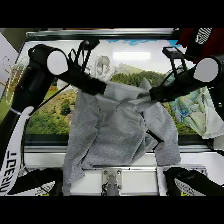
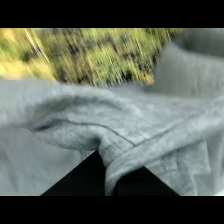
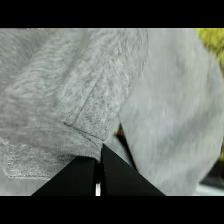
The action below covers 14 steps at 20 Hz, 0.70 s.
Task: Fold the clothes and pants, and hang the long-sleeved shirts on hangers.
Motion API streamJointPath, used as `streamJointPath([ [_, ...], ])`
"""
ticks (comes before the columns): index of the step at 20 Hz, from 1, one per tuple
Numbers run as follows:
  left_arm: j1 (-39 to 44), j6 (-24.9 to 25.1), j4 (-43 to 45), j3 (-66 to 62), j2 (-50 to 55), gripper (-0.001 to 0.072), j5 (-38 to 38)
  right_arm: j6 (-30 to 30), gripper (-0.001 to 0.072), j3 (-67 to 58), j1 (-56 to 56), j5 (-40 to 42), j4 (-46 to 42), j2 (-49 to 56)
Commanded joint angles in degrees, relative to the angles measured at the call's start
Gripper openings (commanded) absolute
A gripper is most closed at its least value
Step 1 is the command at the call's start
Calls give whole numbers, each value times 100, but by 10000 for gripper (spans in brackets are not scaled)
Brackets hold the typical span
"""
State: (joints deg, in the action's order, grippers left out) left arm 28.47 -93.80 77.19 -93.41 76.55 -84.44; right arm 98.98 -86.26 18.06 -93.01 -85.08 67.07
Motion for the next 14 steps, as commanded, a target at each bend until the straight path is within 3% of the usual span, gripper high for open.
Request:
streamJointPath([
  [1, -4, 337, -1598, 1300, -713, 14, -782, 404, 17, 153, 494, -1196, -20, -103],
  [3, -7, 575, -2240, 2002, -938, 14, -728, 566, 17, 256, 1021, -1244, -22, -212],
  [5, -13, 647, -2288, 2288, -988, 14, -525, 564, 17, 254, 1360, -1034, -22, -234],
  [10, -457, 809, -2275, 1731, -186, 14, 179, 699, 17, 254, 1158, -7, -107, 13],
  [14, -728, 839, -2282, 1381, 586, 14, -192, 820, 18, 254, 992, 22, -109, 280],
])
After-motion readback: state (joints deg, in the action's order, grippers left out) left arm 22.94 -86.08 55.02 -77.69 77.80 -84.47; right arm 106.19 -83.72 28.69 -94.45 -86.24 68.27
